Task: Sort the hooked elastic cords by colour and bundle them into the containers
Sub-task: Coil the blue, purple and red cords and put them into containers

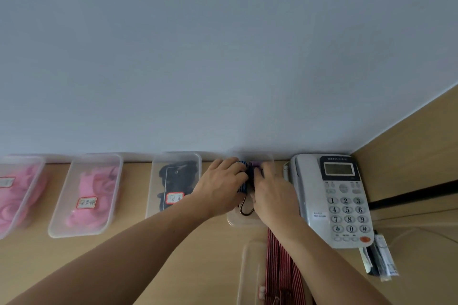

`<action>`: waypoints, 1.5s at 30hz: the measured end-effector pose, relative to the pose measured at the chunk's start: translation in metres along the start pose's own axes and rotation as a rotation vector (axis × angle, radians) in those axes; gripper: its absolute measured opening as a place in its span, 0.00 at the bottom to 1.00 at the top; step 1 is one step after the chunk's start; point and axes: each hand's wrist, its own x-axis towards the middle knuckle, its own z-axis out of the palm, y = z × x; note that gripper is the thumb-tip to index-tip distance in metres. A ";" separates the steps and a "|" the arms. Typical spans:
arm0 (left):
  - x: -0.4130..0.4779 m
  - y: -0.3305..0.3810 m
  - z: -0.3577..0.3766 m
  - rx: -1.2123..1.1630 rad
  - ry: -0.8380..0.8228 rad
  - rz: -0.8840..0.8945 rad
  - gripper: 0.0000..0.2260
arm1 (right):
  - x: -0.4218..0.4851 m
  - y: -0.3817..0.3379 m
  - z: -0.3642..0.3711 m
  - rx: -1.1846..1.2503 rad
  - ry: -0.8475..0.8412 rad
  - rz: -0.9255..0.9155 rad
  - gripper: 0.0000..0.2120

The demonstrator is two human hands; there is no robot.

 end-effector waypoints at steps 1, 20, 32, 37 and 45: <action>-0.002 -0.001 0.001 -0.007 0.004 0.002 0.16 | -0.001 0.004 0.002 -0.008 0.008 -0.018 0.24; -0.018 0.018 -0.021 -0.048 0.126 -0.018 0.20 | -0.037 0.018 -0.013 0.284 0.139 0.021 0.10; -0.080 0.096 -0.023 -0.523 -0.238 -0.097 0.12 | -0.172 0.024 -0.014 0.567 -0.151 0.396 0.10; -0.092 0.108 -0.012 -0.597 -0.336 -0.209 0.12 | -0.192 0.015 0.006 0.472 -0.324 0.306 0.11; -0.106 0.130 -0.001 -0.673 -0.323 -0.415 0.11 | -0.199 -0.002 0.026 0.338 -0.303 0.289 0.24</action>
